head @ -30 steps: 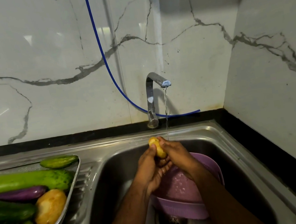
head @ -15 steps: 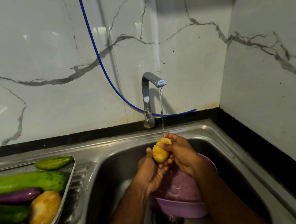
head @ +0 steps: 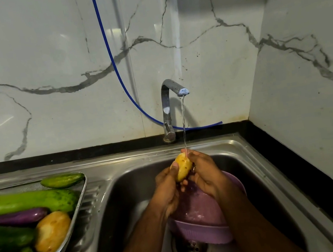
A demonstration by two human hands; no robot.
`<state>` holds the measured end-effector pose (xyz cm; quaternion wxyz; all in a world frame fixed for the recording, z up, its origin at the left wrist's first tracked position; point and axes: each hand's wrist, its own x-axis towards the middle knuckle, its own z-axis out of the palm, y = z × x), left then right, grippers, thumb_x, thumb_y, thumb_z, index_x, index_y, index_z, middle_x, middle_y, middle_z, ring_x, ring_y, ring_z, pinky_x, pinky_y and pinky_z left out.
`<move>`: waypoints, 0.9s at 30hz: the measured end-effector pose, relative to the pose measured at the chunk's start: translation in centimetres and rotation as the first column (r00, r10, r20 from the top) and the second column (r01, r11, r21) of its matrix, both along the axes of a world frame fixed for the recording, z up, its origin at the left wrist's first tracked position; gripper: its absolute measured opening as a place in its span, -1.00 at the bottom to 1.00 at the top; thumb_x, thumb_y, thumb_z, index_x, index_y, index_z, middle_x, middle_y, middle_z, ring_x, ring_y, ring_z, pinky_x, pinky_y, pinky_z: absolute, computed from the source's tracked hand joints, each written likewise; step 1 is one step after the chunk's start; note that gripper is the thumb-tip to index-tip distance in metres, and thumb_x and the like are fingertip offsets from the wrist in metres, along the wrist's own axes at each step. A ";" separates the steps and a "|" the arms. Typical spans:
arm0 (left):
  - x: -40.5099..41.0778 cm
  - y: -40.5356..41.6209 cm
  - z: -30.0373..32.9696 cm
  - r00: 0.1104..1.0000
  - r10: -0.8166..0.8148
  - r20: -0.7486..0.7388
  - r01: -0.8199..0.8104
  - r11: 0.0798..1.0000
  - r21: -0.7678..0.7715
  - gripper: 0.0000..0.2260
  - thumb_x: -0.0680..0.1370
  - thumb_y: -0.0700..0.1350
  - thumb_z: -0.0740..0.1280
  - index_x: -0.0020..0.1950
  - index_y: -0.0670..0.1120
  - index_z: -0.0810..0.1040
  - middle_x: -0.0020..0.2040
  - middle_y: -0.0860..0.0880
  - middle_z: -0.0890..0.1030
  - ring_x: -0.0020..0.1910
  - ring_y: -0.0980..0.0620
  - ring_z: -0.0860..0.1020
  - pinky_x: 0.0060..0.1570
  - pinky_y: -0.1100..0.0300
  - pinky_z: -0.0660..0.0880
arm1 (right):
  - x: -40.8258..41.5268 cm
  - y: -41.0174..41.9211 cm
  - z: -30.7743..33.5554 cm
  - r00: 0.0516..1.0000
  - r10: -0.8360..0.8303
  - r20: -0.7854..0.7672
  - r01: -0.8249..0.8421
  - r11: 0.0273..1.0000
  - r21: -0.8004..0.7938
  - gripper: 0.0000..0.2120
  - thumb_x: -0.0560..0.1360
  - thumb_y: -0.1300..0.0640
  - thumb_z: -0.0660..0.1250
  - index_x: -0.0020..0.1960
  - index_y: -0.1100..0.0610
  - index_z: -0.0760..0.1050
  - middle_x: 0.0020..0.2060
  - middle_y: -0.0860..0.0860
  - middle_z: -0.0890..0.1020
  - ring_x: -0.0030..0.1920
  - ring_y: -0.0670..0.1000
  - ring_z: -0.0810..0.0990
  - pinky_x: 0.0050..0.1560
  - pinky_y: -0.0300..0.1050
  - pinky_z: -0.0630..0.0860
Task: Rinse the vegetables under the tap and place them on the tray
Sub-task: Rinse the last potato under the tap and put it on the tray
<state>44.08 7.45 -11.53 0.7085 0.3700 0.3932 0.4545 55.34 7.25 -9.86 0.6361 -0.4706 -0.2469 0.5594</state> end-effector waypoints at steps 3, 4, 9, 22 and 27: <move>0.3 0.3 -0.3 0.989 0.076 -0.124 -0.059 0.989 0.134 -0.80 0.63 -0.11 0.31 0.16 -0.20 0.58 -0.16 -0.18 0.65 -0.39 0.05 0.54 -0.43 0.19 0.47 | -0.3 0.3 -0.5 0.981 -0.030 0.190 0.039 0.998 -0.044 -0.77 0.71 0.07 0.20 0.30 0.06 0.54 0.14 0.21 0.62 0.04 0.24 0.67 -0.37 -0.07 0.63; 0.4 0.3 -0.4 0.985 0.086 -0.146 -0.061 0.984 0.168 -0.82 0.61 -0.12 0.34 0.16 -0.17 0.60 -0.11 -0.19 0.66 -0.33 0.02 0.59 -0.38 0.16 0.52 | -0.4 0.5 -0.7 0.972 -0.053 0.229 0.066 0.996 -0.052 -0.80 0.71 0.04 0.20 0.25 0.01 0.55 0.14 0.19 0.62 0.07 0.24 0.67 -0.29 -0.02 0.67; 0.9 0.4 -0.6 0.988 0.137 -0.071 -0.130 0.987 0.092 -0.74 0.58 -0.21 0.37 0.27 -0.10 0.50 0.06 -0.22 0.66 -0.07 -0.15 0.67 -0.03 -0.07 0.65 | 0.2 1.0 -1.5 0.947 -0.162 0.276 0.208 0.967 -0.147 -0.85 0.68 -0.06 0.24 0.08 -0.04 0.54 0.05 0.16 0.65 0.04 0.24 0.68 0.03 0.20 0.69; 0.2 0.5 0.2 0.954 0.135 -0.267 -0.003 0.896 0.445 -0.61 0.59 -0.19 0.36 0.41 0.05 0.47 0.21 0.05 0.61 0.11 0.26 0.58 0.10 0.33 0.55 | 0.2 -0.1 -1.0 0.942 0.080 0.325 0.010 0.964 -0.266 -0.41 0.69 -0.27 0.04 0.08 0.21 0.57 -0.37 0.11 0.56 -0.49 -0.03 0.44 -0.57 -0.24 0.27; 0.1 0.5 0.2 0.979 0.045 -0.199 0.007 0.967 0.256 -0.68 0.63 0.03 0.28 0.37 -0.01 0.50 0.17 -0.10 0.66 0.09 -0.05 0.66 0.13 -0.02 0.62 | -0.3 -0.9 -0.7 0.934 0.239 0.264 -0.160 0.944 -0.290 -0.33 0.65 -0.35 0.03 0.05 0.24 0.56 -0.49 0.09 0.53 -0.59 -0.06 0.41 -0.65 -0.30 0.21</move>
